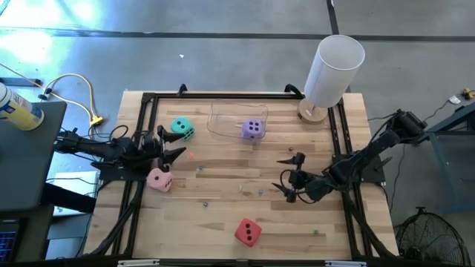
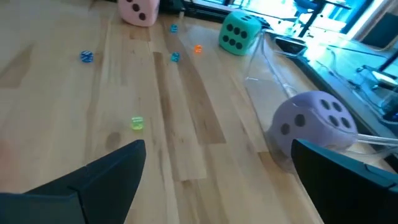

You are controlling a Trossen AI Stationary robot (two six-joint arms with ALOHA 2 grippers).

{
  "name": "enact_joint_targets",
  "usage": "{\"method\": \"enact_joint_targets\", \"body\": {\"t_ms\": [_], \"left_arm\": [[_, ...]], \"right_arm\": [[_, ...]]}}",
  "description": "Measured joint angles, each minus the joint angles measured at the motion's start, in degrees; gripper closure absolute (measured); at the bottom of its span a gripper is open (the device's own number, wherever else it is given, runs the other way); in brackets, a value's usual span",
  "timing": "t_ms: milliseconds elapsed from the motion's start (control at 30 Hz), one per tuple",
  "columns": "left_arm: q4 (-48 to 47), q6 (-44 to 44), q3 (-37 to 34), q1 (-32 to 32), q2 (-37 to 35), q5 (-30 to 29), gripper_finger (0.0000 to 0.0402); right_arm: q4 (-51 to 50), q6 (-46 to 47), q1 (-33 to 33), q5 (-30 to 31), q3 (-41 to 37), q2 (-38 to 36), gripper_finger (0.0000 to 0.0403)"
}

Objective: Pick & Place Dice
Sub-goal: Put the large blue dice into the transparent bin

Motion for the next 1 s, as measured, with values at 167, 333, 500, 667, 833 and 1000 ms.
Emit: {"method": "enact_joint_targets", "body": {"t_ms": [167, 333, 500, 667, 833, 1000], "left_arm": [[2.32, -3.64, 0.00, -0.05, 0.00, -0.05, 0.0113], [2.03, -5.78, 0.00, -0.13, 0.49, 0.84, 0.0112], [1.95, -5.61, 0.00, -0.13, 1.31, 1.36, 0.0112], [1.94, -4.26, 0.00, -0.13, 3.14, 1.36, 0.0109], [1.91, -1.67, 0.00, -0.13, 5.37, 0.75, 0.0066], [1.94, -6.68, 0.00, -0.13, 7.09, -4.07, 0.0008]], "right_arm": [[-0.15, -0.62, -0.02, -0.35, 0.00, 0.00, 0.0009], [-0.15, -1.53, -0.02, -0.40, 0.00, 0.00, 0.0009], [-0.15, -0.59, -0.02, -0.42, 0.00, 0.00, 0.0009], [-0.16, -0.45, -0.03, -0.61, 0.00, 0.00, 0.0009], [-0.17, -0.90, -0.76, -0.68, 0.00, 0.00, 0.0009], [-0.20, -0.12, -1.57, -0.85, 0.00, 0.00, 0.0009]]}}
